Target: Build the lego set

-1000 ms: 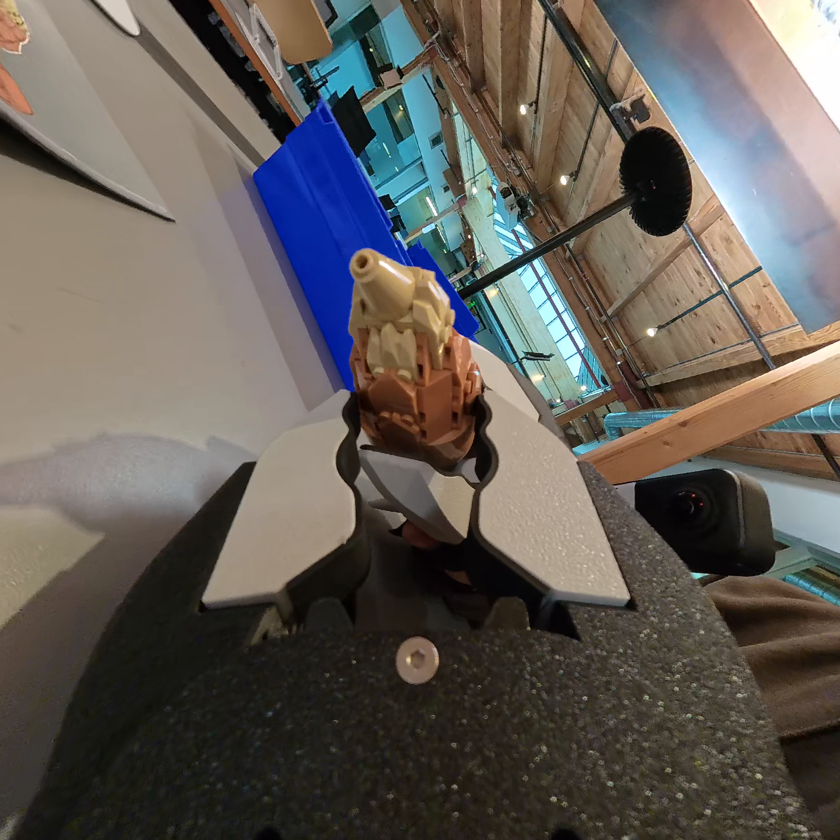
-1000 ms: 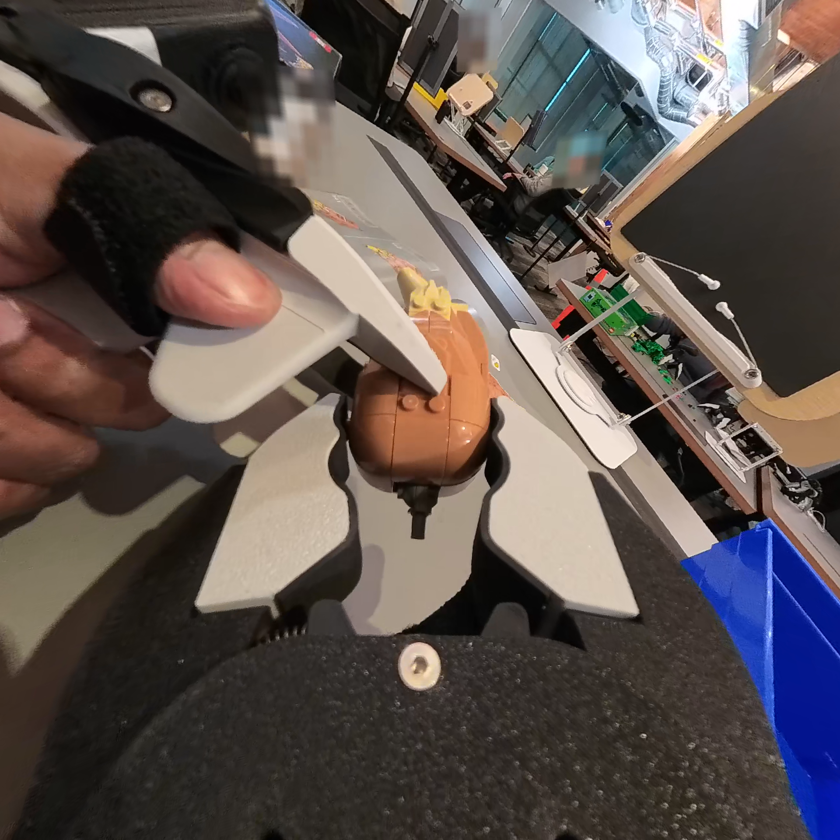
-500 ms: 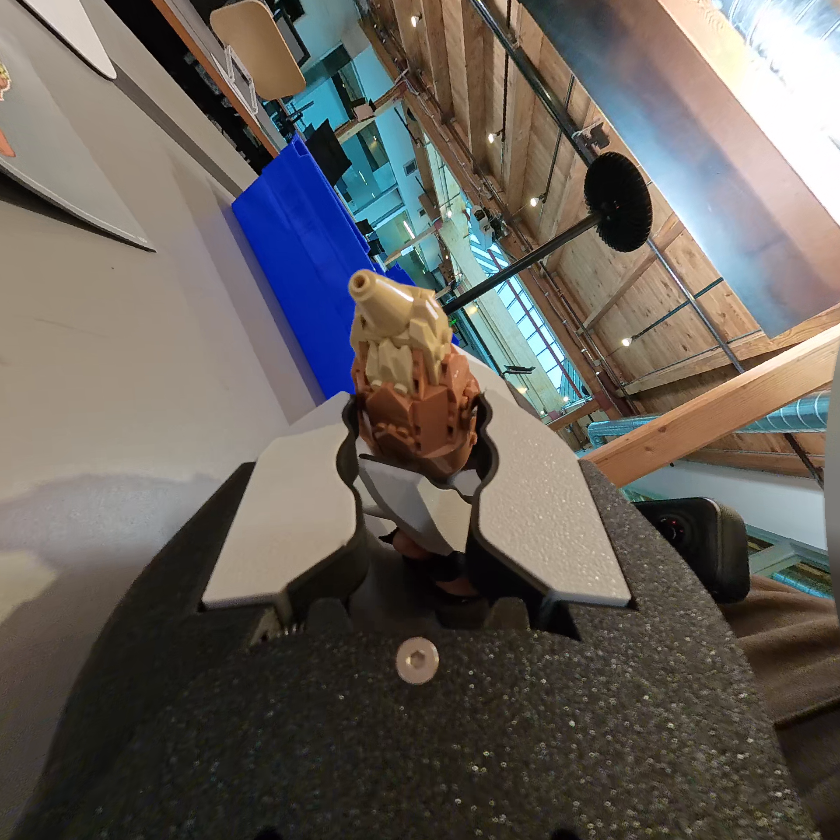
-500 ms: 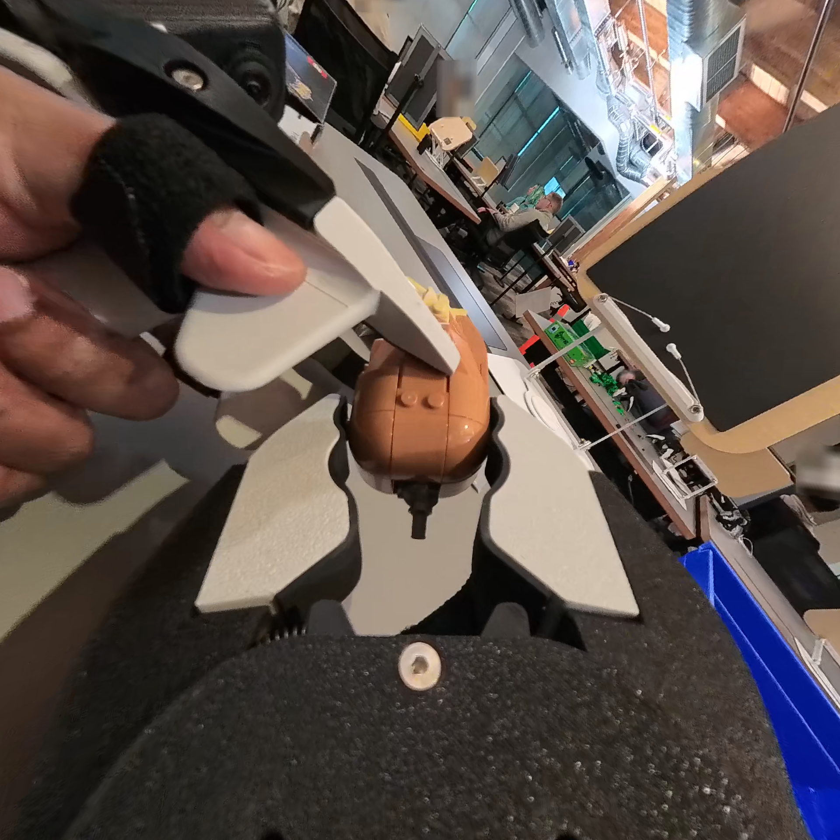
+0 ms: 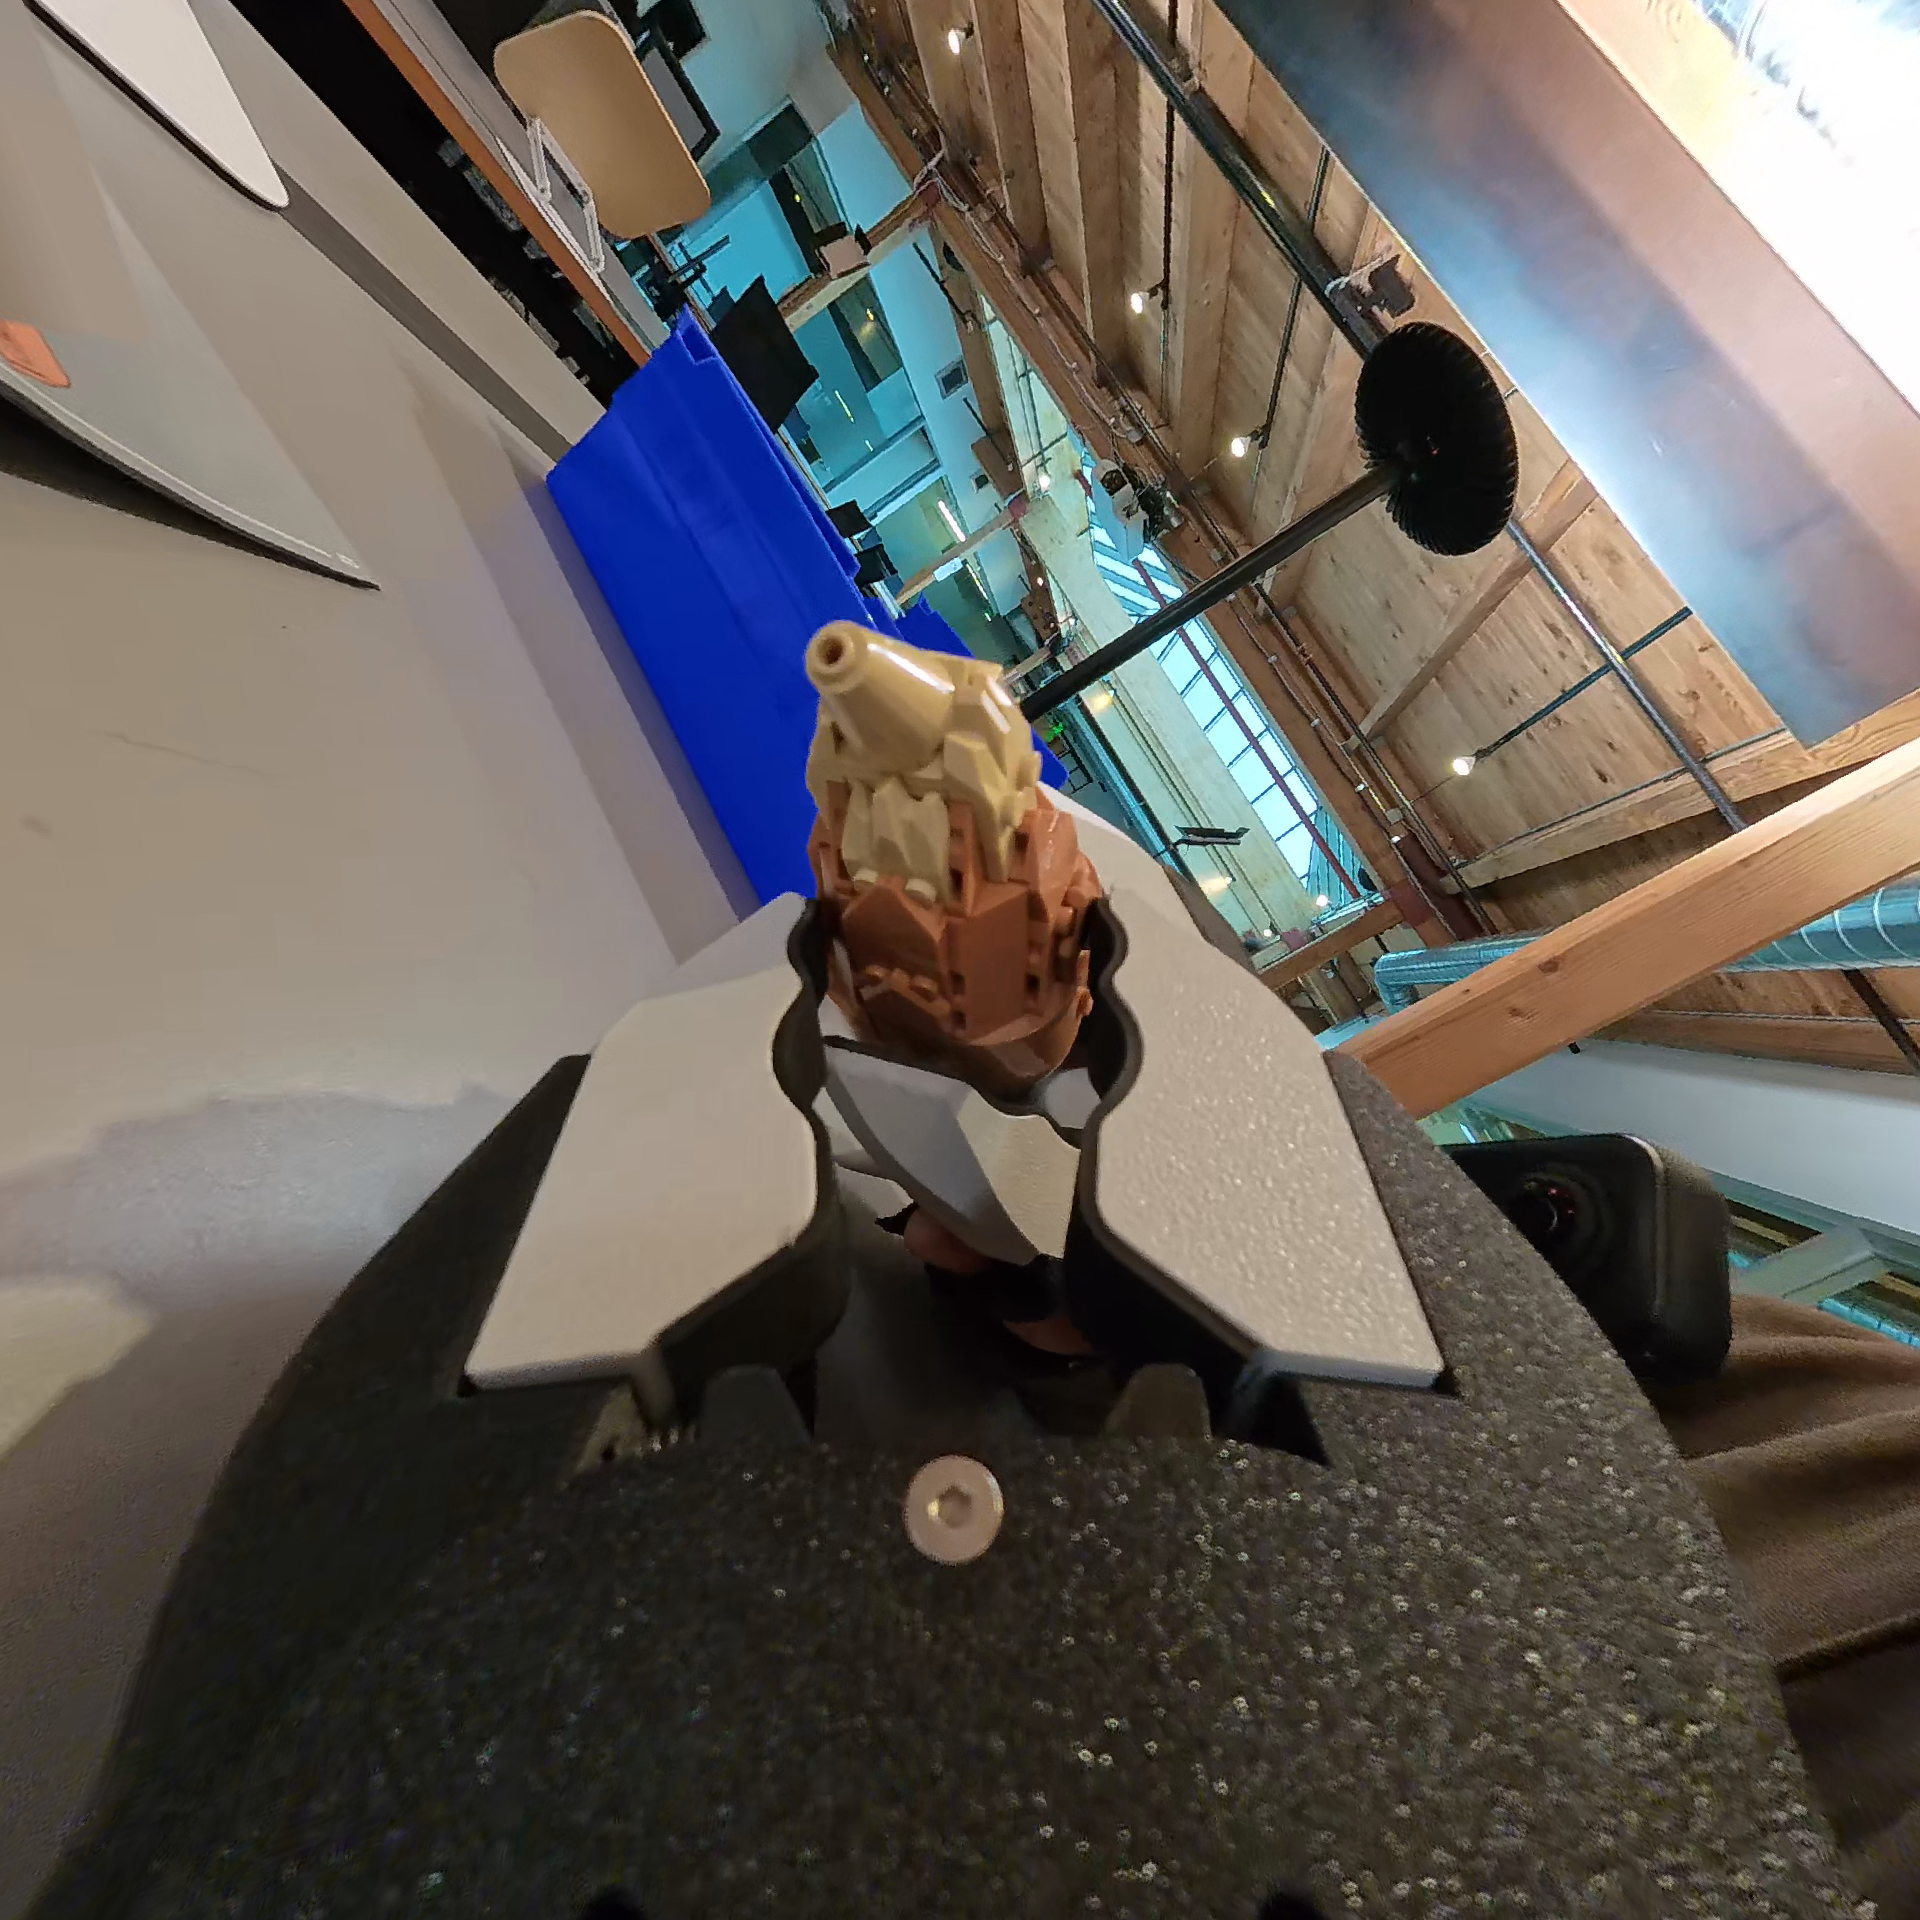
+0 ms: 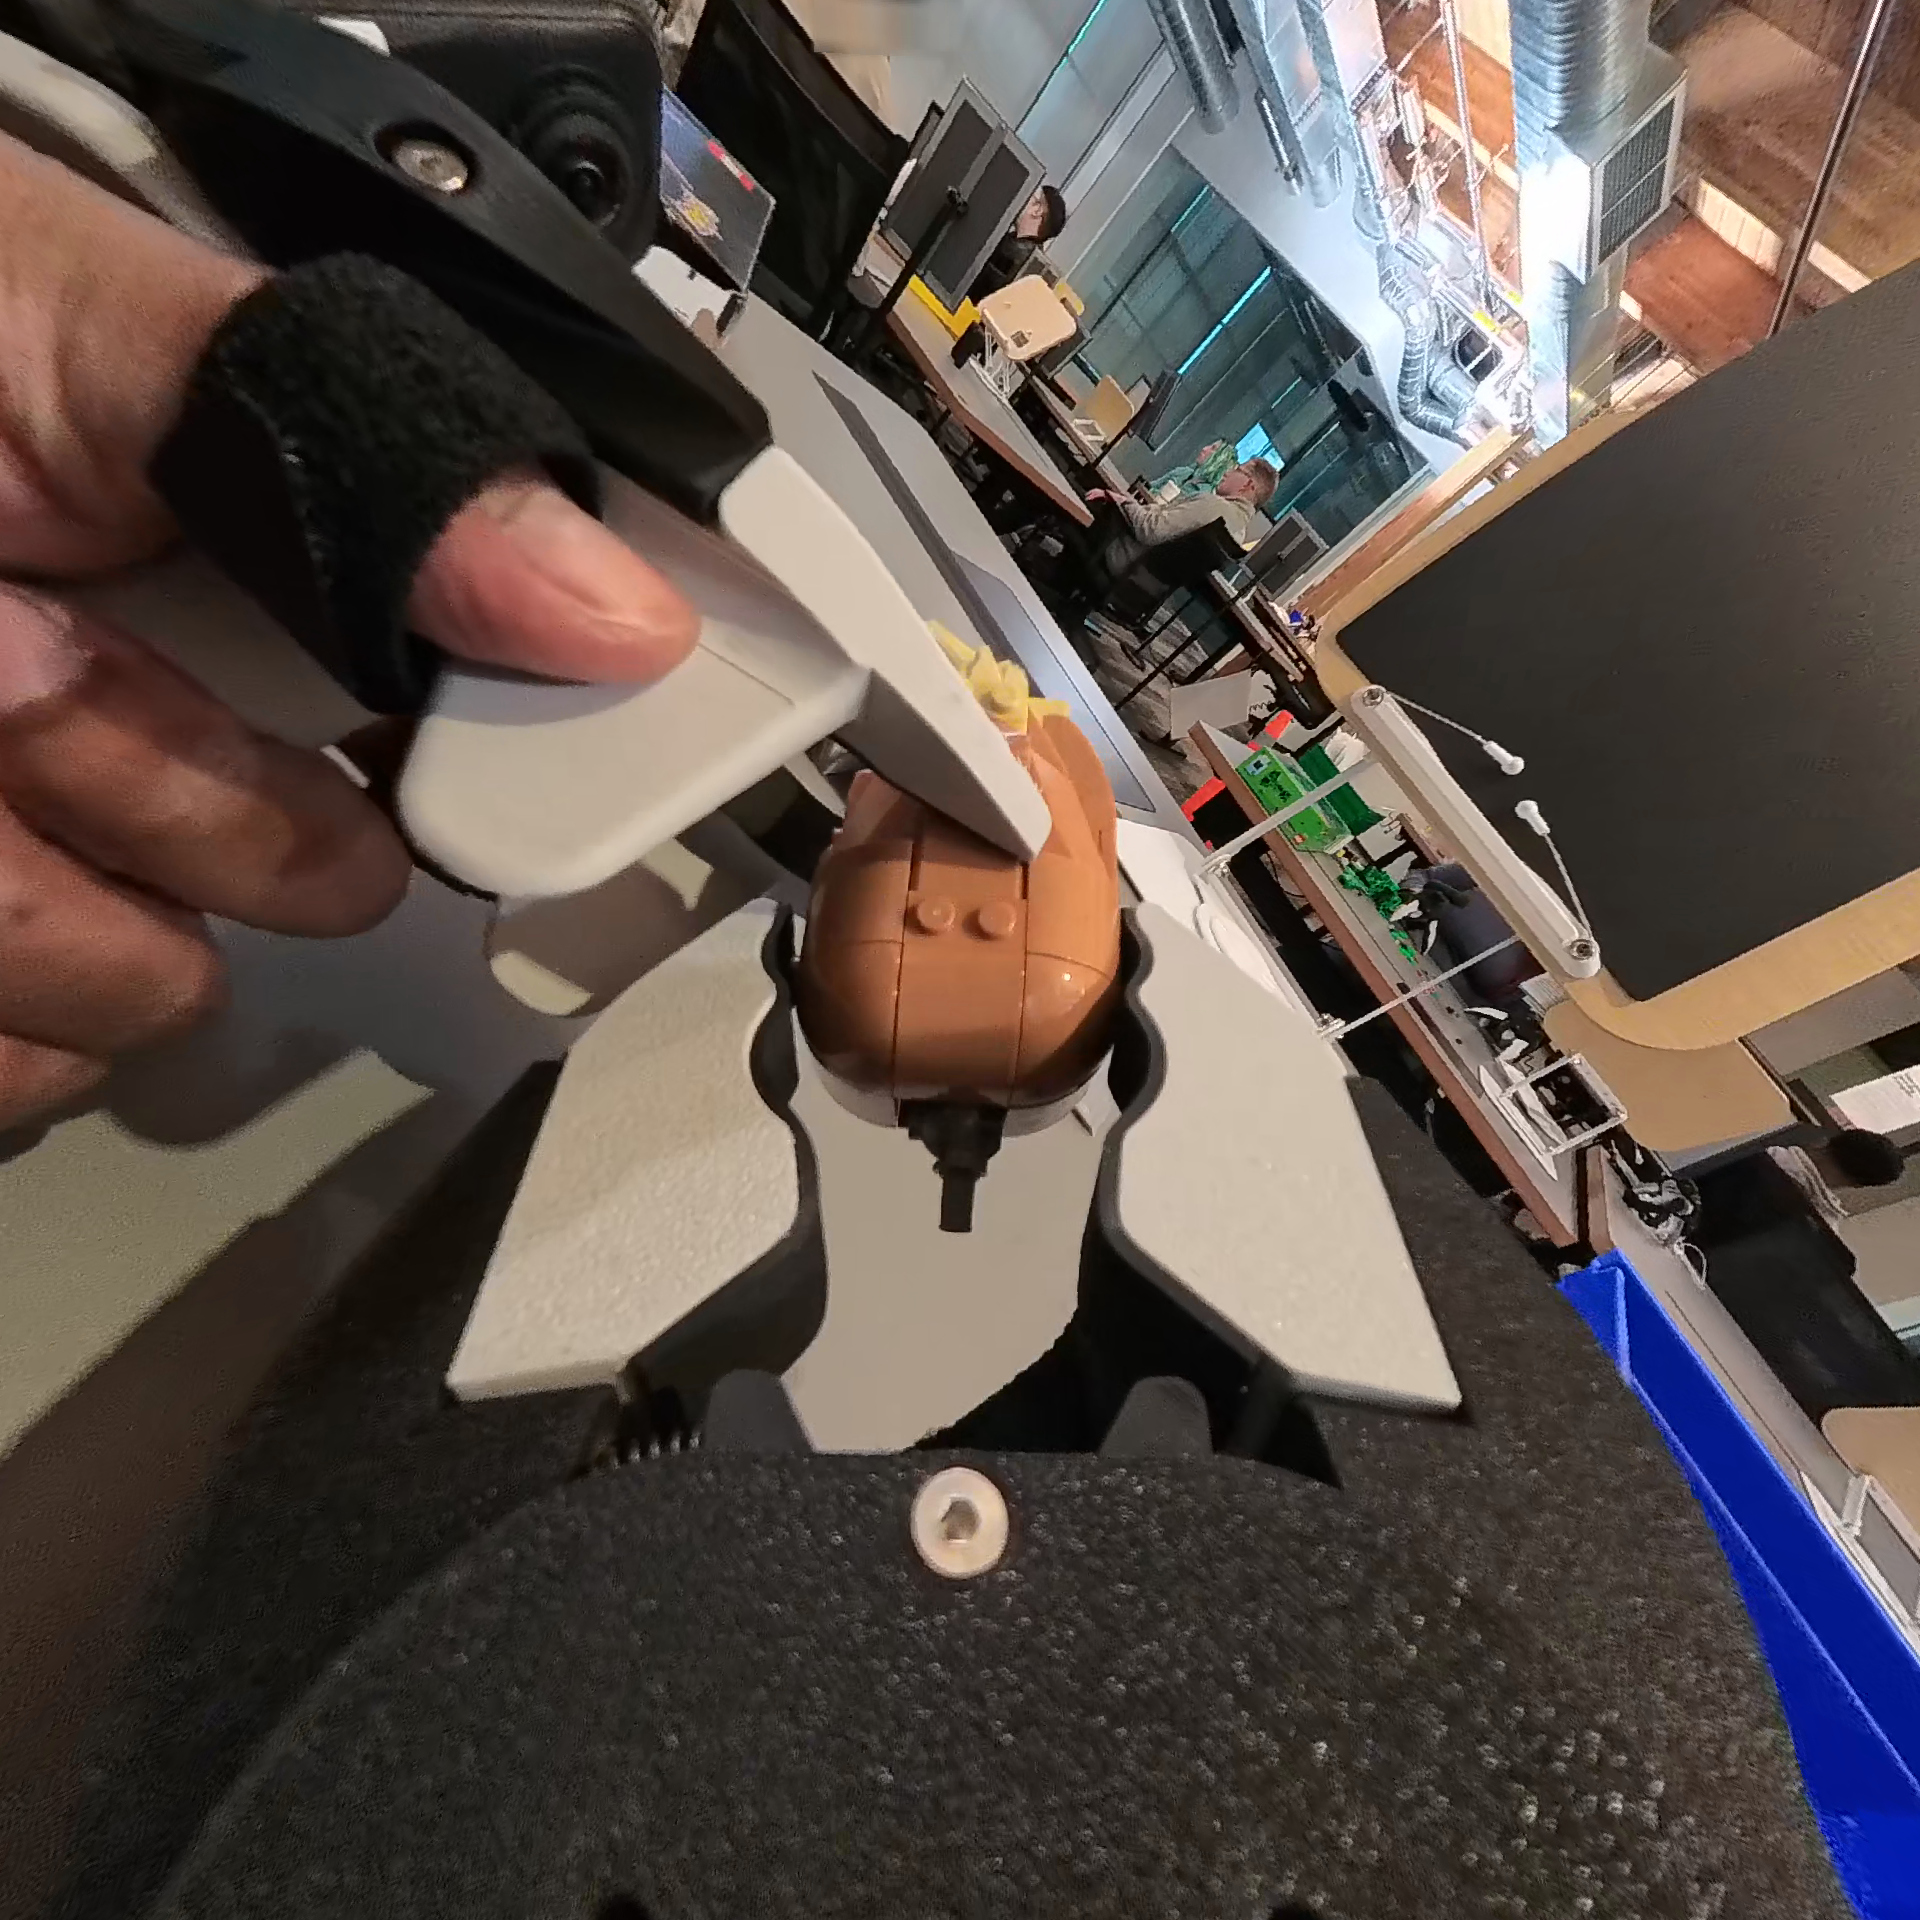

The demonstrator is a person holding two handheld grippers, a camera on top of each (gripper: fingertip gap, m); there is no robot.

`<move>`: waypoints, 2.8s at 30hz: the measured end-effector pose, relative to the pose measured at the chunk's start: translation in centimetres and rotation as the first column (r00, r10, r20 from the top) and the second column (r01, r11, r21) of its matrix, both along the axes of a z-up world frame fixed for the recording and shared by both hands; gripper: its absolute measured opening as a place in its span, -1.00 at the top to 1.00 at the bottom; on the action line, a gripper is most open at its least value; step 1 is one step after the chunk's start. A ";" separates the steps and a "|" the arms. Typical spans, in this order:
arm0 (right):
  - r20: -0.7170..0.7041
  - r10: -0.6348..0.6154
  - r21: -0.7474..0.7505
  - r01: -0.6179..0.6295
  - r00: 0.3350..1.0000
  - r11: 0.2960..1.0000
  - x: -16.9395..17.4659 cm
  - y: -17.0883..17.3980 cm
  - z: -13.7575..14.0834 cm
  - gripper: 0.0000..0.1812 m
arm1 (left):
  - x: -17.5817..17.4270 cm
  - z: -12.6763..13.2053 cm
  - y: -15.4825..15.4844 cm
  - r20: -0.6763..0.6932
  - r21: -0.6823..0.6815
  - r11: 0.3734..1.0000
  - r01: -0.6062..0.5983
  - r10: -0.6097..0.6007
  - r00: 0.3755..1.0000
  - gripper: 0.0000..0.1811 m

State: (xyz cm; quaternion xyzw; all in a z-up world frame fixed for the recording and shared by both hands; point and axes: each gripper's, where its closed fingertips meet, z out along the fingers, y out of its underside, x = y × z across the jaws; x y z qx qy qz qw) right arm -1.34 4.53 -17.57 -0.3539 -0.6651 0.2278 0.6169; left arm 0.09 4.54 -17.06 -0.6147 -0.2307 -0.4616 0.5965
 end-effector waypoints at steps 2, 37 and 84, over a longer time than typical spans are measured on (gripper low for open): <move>-0.004 0.004 -0.024 -0.004 1.000 1.000 0.0 0.0 0.1 0.35 | 0.0 0.2 0.1 0.003 0.002 1.000 0.012 -0.012 1.000 0.46; -0.026 0.083 -0.456 -0.086 0.996 0.886 -0.4 0.7 0.7 0.35 | -0.9 0.8 -0.1 -0.019 -0.012 1.000 0.001 -0.001 1.000 0.28; -0.534 0.454 -0.791 -0.234 0.713 -0.565 -0.3 -9.2 5.1 0.35 | 0.6 5.6 -8.4 -0.877 0.388 0.397 0.832 -0.120 0.466 0.44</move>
